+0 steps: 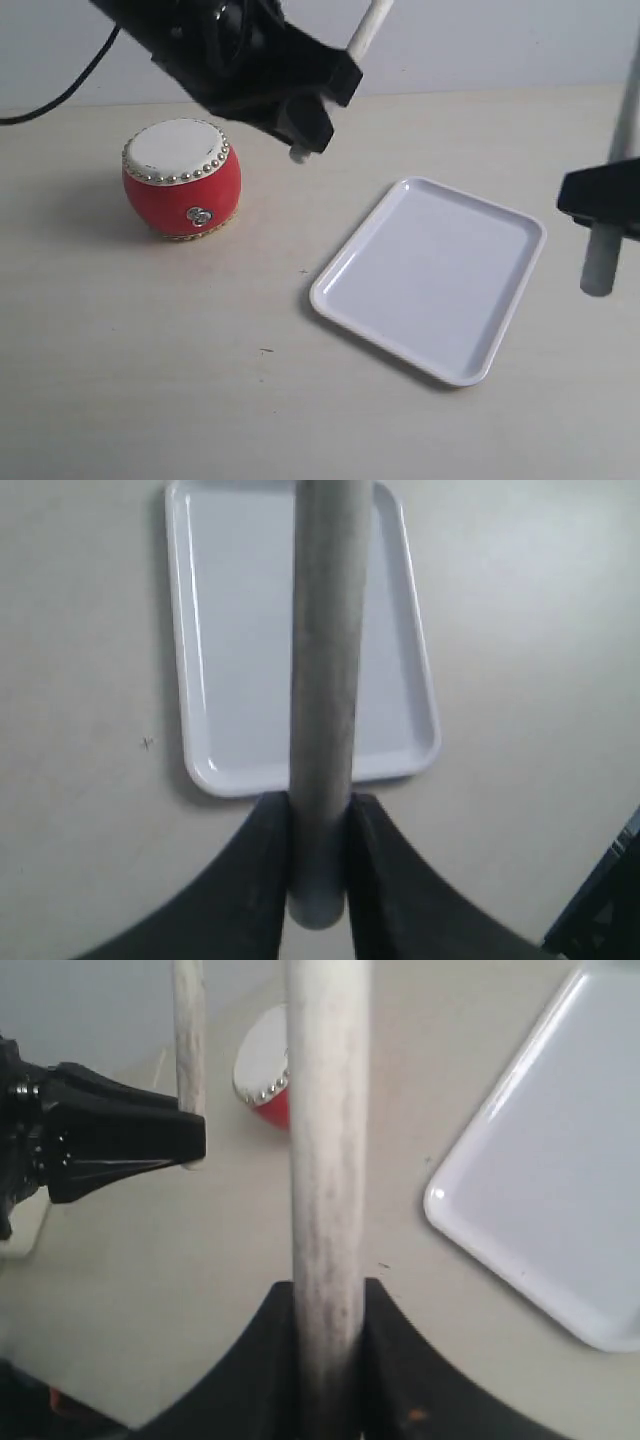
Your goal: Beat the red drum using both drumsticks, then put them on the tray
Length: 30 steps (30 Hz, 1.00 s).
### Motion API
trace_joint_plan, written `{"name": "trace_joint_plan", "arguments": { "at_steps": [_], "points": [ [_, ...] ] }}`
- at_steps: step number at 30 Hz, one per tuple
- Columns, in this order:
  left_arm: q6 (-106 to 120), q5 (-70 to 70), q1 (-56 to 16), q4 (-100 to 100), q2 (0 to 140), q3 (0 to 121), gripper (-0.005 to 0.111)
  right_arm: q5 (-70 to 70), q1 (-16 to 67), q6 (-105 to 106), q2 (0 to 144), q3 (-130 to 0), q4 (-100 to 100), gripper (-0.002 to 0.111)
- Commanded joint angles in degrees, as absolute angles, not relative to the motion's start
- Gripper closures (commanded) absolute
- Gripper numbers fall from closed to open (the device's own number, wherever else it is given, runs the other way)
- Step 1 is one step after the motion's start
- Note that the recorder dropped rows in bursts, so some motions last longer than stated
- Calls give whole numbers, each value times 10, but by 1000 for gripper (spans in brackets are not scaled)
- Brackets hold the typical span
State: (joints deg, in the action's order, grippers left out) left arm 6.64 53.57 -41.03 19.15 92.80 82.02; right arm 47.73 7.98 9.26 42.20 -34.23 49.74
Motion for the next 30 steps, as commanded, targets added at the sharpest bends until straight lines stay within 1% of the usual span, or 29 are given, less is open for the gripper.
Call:
{"name": "trace_joint_plan", "arguments": {
  "at_steps": [1,4,6,9,11,15,18,23,26,30],
  "points": [
    [71,481,-414,188,862,688,107,599,80,184,602,-478,488,108],
    [58,425,-414,199,793,579,107,689,91,189,705,-549,454,108],
    [40,390,-410,197,742,506,107,700,132,169,764,-577,407,108],
    [25,358,-393,191,692,433,107,700,235,134,827,-594,392,108],
    [25,373,-367,191,680,414,107,700,297,134,866,-610,387,108],
    [23,422,-300,177,661,411,107,694,361,127,945,-675,385,108],
    [25,485,-234,132,651,411,107,697,374,123,994,-746,384,108],
    [34,535,-169,90,651,411,107,657,374,128,1034,-812,352,108],
    [56,550,-145,90,651,411,107,627,374,138,1058,-836,344,108],
    [61,551,-139,96,651,411,107,585,374,213,1092,-854,392,108]
  ]
}}
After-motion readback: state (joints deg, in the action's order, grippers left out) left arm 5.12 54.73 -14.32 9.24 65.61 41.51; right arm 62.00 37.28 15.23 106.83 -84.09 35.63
